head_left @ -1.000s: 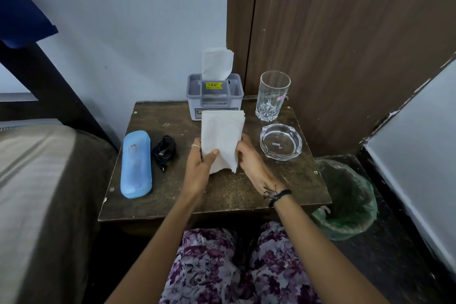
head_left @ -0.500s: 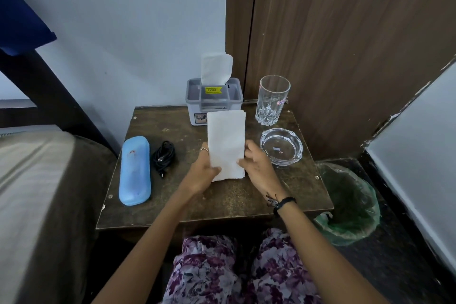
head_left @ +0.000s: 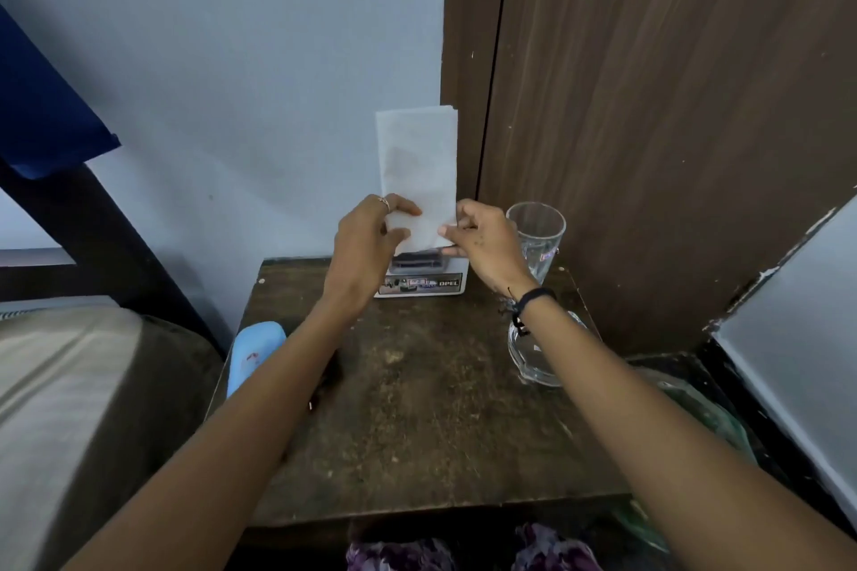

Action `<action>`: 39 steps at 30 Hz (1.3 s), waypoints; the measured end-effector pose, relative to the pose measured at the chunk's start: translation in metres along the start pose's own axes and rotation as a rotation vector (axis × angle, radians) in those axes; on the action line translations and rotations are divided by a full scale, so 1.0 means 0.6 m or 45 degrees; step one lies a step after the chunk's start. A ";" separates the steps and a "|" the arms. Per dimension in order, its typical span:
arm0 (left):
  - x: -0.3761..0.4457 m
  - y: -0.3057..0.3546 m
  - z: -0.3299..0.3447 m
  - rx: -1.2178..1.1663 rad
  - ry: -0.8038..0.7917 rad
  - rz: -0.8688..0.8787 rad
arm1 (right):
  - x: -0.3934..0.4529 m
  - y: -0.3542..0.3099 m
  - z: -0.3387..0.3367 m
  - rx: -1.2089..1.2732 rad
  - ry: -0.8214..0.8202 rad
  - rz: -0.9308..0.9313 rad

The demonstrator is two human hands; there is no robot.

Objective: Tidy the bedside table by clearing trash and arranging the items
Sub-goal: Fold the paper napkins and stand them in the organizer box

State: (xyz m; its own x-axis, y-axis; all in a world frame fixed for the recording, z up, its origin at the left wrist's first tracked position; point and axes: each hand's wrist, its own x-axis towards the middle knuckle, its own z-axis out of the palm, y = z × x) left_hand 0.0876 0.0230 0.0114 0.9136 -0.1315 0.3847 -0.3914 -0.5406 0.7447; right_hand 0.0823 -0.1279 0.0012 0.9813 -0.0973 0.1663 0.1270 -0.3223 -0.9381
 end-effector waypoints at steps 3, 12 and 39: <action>0.037 -0.008 0.004 0.037 -0.138 -0.008 | 0.031 0.005 0.001 -0.068 0.044 0.016; 0.071 -0.056 0.029 0.172 -0.160 -0.024 | 0.070 0.033 -0.001 -0.359 0.034 0.025; 0.084 -0.073 0.024 0.263 -0.427 0.006 | 0.083 0.029 -0.003 -0.539 -0.174 -0.011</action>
State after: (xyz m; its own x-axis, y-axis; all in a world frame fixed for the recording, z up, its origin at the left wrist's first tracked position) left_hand 0.1526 0.0282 -0.0096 0.9104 -0.3803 0.1626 -0.3965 -0.6906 0.6048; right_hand 0.1331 -0.1404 -0.0062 0.9942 0.0232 0.1049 0.0924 -0.6824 -0.7251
